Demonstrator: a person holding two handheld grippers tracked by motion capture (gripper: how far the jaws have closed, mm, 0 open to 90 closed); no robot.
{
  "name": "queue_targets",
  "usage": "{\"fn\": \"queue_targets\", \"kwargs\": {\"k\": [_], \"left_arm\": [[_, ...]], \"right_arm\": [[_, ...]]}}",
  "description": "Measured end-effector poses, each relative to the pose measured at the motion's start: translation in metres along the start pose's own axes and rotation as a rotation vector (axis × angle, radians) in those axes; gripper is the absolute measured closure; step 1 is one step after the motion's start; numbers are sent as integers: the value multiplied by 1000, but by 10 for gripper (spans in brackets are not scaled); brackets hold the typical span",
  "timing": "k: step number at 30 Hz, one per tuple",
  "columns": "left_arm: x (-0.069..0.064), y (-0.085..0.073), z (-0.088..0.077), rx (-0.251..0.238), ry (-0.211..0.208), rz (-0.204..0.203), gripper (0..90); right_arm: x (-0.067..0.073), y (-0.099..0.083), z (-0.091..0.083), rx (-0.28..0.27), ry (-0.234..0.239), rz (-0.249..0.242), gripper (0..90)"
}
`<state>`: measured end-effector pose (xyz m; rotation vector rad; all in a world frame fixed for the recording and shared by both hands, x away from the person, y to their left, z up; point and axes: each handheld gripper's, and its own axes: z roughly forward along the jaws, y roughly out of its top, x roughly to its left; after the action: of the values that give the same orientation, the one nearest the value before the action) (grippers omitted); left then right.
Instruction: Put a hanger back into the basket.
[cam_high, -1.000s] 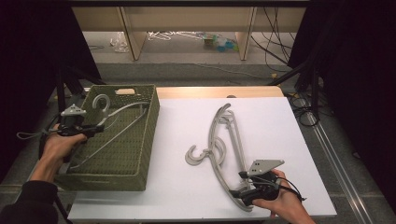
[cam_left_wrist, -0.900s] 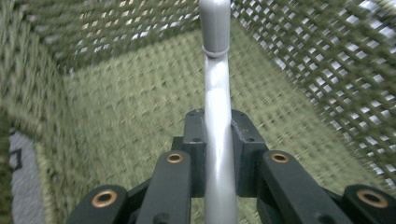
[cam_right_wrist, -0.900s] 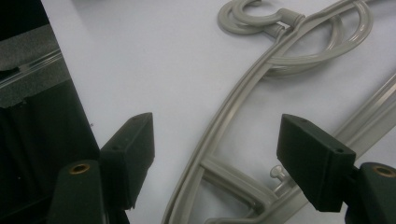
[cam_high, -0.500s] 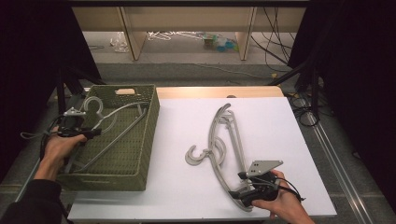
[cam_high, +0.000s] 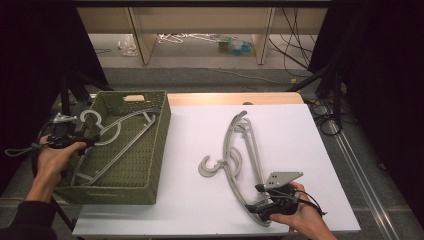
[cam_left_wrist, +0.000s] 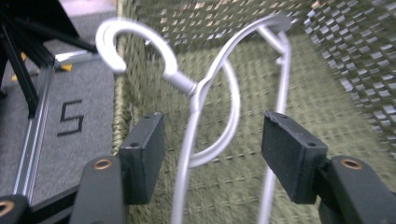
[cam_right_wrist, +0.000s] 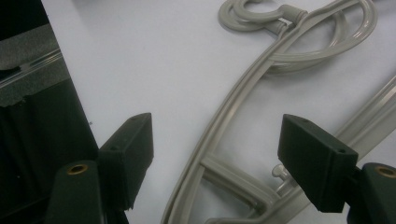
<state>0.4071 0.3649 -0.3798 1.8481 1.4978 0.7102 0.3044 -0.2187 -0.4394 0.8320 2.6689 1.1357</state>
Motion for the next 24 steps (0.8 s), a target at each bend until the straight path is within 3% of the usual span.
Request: {"fn": "queue_targets", "kwargs": {"k": [4,7,10,12,13,15,17,18,19,21,24], "left_arm": [[-19,-3,-23,-85,-48,-18,332],[-37,-9,-39,-115,-97,9,296],[-57,-16,-53,-158,-154,11,271],[-73,-23,-61,-190,-213,22,225],[-77,-24,-63,-196,-221,27,225],[-97,-31,-68,-203,-265,76,220],[-115,-38,-71,-227,-306,88,217],[-127,-43,-72,-236,-336,72,212],[-134,-45,-73,-246,-370,98,209],[-148,-51,-73,-264,-417,81,200],[-169,-61,-68,-265,-481,114,181]], "right_arm": [[0,0,0,-5,-8,8,273],[-1,-1,0,-23,-21,15,271],[-2,-1,0,-33,-26,19,269],[-3,-1,0,-46,-38,24,267],[-3,-1,0,-46,-38,24,267],[-3,-1,0,-53,-37,30,266],[-3,-1,1,-50,-42,36,263],[-3,-1,2,-51,-41,32,261],[-3,-2,3,-54,-48,37,259],[-3,-2,3,-52,-40,43,257],[-4,-2,4,-66,-45,46,234]]}}
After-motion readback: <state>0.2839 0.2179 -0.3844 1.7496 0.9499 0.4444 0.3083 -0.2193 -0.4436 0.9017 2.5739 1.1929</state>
